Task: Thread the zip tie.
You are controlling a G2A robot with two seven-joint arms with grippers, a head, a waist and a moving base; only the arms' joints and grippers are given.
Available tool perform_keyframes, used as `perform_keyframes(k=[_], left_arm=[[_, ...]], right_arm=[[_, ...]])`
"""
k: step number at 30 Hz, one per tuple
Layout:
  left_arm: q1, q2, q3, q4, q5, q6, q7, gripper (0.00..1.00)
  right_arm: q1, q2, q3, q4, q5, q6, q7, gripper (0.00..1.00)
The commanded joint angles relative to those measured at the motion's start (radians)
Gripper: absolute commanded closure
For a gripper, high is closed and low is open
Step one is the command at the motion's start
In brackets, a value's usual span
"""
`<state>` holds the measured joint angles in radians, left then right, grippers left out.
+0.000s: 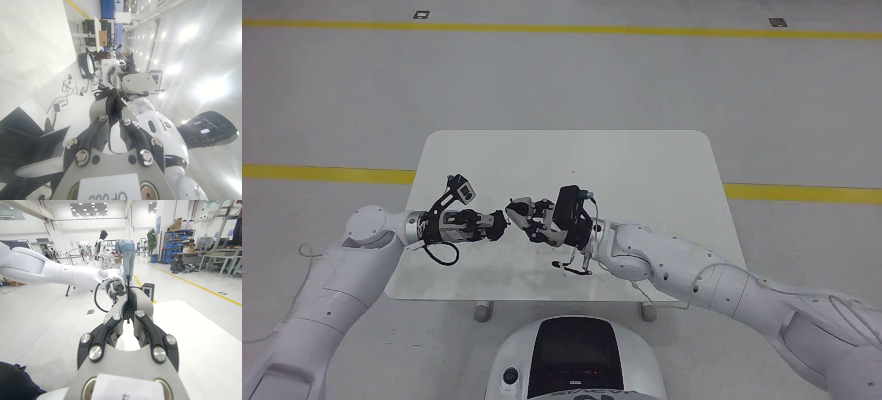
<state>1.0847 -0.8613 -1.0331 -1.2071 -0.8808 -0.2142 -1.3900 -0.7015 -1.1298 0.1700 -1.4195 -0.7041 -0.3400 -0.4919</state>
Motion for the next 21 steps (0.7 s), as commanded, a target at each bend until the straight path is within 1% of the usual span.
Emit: perform_keyframes(k=[1,8,13,21], left_arm=[[0.0,0.0,0.0,0.0,0.0,0.0,0.0,1.0],[0.0,0.0,0.0,0.0,0.0,0.0,0.0,1.0],[0.0,0.0,0.0,0.0,0.0,0.0,0.0,1.0],[0.0,0.0,0.0,0.0,0.0,0.0,0.0,1.0]], right_arm=[[0.0,0.0,0.0,0.002,0.0,0.0,-0.001,1.0],[-0.003,0.002,0.0,0.005,0.0,0.0,-0.009,1.0],[-0.007,0.01,0.0,0.009,0.006,0.0,-0.019,1.0],[-0.011,0.021,0.0,0.008,0.014,0.0,-0.007,1.0]])
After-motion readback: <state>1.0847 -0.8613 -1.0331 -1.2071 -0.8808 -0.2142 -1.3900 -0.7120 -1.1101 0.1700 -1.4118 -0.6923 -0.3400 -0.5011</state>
